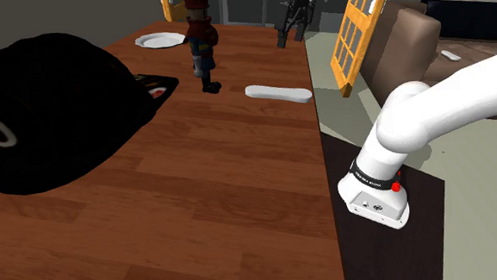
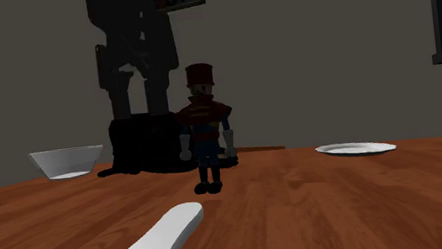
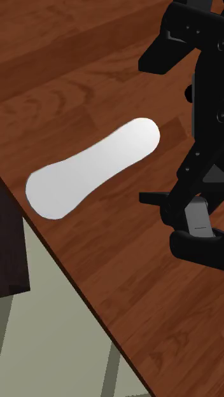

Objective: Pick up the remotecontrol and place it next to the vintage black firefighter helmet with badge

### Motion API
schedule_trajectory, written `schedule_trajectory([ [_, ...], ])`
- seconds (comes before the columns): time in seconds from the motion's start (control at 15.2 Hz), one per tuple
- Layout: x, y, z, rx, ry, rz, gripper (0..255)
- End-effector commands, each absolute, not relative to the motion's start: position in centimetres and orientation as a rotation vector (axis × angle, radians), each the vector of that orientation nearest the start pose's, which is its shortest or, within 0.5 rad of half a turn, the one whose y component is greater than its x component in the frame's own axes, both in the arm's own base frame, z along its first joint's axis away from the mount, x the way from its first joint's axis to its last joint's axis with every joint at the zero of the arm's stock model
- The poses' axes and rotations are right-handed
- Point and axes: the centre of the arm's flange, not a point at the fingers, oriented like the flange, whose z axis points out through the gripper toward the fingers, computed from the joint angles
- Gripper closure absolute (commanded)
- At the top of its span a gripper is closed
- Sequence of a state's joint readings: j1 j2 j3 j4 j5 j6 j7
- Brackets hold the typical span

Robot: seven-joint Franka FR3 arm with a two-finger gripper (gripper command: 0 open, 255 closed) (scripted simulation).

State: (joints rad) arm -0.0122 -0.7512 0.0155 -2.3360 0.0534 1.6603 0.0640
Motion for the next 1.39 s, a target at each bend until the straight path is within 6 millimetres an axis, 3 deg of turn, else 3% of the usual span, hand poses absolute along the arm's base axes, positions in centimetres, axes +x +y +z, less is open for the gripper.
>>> schedule_trajectory([
  [0.0, 32.6, 0.8, 59.7, -3.093, 0.104, -0.115, 0],
  [0.59, 35.3, 1.8, 48.0, -3.086, -0.691, 0.009, 0],
  [1.12, 35.3, 1.7, 44.0, -3.086, -0.695, 0.01, 0],
  [1.32, 35.3, 1.7, 44.0, -3.086, -0.695, 0.01, 0],
])
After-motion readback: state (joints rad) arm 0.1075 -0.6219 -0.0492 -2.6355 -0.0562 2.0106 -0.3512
